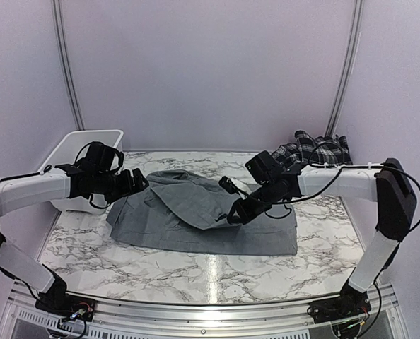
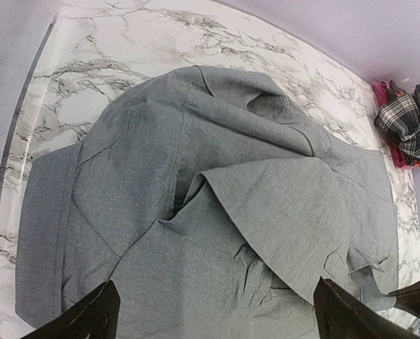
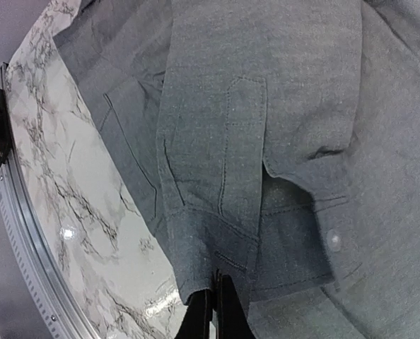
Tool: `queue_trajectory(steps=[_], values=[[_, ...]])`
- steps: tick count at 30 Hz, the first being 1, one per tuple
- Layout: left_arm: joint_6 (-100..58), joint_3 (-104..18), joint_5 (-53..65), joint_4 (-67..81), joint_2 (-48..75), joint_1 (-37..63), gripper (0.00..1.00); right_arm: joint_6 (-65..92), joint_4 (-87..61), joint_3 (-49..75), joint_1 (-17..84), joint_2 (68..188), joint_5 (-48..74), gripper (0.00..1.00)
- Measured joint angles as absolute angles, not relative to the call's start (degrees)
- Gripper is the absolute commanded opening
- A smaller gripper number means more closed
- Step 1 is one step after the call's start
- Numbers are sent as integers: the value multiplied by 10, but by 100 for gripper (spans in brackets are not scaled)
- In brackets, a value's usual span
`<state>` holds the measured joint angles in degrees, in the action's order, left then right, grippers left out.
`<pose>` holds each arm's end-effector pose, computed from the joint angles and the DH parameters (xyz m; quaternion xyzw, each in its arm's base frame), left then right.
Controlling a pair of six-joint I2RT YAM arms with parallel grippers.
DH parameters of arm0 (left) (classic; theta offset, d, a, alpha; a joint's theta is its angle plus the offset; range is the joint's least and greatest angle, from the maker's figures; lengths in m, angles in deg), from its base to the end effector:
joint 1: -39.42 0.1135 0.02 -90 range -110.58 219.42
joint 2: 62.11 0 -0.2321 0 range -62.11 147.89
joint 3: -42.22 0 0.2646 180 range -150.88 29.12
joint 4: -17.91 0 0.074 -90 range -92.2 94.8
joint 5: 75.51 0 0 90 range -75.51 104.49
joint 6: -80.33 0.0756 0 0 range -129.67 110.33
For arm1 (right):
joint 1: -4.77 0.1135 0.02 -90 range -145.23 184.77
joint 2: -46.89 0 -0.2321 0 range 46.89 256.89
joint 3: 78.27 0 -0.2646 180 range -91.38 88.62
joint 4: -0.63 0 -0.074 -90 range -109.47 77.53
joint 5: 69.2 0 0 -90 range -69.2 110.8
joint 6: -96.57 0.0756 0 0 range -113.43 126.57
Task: Fold and stack the mixed laundry pile
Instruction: Adjust the 1/3-folded tank top at the center of the board.
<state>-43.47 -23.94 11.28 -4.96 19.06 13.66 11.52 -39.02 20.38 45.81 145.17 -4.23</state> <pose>0.3205 -0.1594 0.1825 -0.0507 0.8966 -0.2399 0.3686 0.2694 0.2769 0.1472 -0.3489 0.8697 0.3007 0.1773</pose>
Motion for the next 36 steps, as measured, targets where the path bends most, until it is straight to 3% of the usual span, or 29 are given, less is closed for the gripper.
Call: queue_trajectory(steps=[13,24,36], values=[[-428,-228,106,-69,197,142,99,115,-489,155,456,1382,83,0],[-422,-220,115,-88,196,149,99,168,-570,289,389,1317,160,0],[-411,-213,113,-89,203,149,99,184,-576,296,364,1298,173,0]])
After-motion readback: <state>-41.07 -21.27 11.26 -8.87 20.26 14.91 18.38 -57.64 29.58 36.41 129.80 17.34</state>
